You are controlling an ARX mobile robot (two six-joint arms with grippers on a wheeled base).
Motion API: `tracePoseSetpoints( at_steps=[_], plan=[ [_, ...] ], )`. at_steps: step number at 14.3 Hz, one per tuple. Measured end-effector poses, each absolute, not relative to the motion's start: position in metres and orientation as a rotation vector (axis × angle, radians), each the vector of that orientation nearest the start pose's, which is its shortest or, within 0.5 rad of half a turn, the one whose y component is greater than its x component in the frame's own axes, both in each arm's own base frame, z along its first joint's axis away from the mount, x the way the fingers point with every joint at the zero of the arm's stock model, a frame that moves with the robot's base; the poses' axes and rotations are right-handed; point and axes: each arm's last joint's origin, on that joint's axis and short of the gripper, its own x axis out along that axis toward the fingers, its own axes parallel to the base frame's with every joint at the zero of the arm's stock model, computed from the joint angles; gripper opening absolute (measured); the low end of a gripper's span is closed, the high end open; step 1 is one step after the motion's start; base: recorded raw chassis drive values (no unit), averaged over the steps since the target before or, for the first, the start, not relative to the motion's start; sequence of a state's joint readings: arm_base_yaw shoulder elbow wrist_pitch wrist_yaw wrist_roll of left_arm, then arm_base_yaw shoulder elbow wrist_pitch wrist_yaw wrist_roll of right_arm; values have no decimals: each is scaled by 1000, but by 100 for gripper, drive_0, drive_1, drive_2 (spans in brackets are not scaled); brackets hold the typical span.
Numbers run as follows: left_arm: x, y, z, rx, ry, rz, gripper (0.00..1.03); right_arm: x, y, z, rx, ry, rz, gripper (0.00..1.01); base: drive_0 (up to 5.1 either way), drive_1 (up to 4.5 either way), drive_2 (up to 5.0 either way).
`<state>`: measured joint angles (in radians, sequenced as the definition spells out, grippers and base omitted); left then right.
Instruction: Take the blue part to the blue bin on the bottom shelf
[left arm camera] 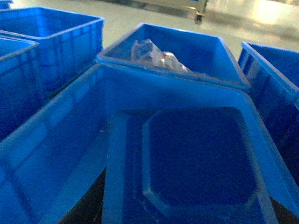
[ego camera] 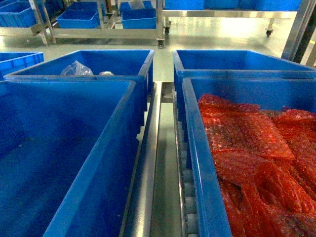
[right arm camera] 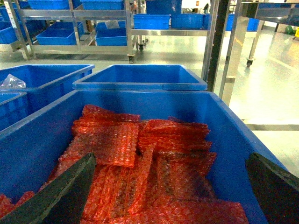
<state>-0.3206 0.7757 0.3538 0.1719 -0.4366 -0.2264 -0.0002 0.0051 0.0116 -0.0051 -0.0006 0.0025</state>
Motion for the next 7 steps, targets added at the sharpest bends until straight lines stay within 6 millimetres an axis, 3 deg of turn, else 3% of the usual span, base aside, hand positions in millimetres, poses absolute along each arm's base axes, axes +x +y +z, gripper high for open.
tracePoseSetpoints(
  at_steps=[3,7],
  plan=[
    [201,-38,214,-165,282,45,46,97,0,167,2,-1,0,98,0,0,0],
    [202,-39,214,-148,284,57,90,97,0,167,3,-1,0,98,0,0,0]
  ],
)
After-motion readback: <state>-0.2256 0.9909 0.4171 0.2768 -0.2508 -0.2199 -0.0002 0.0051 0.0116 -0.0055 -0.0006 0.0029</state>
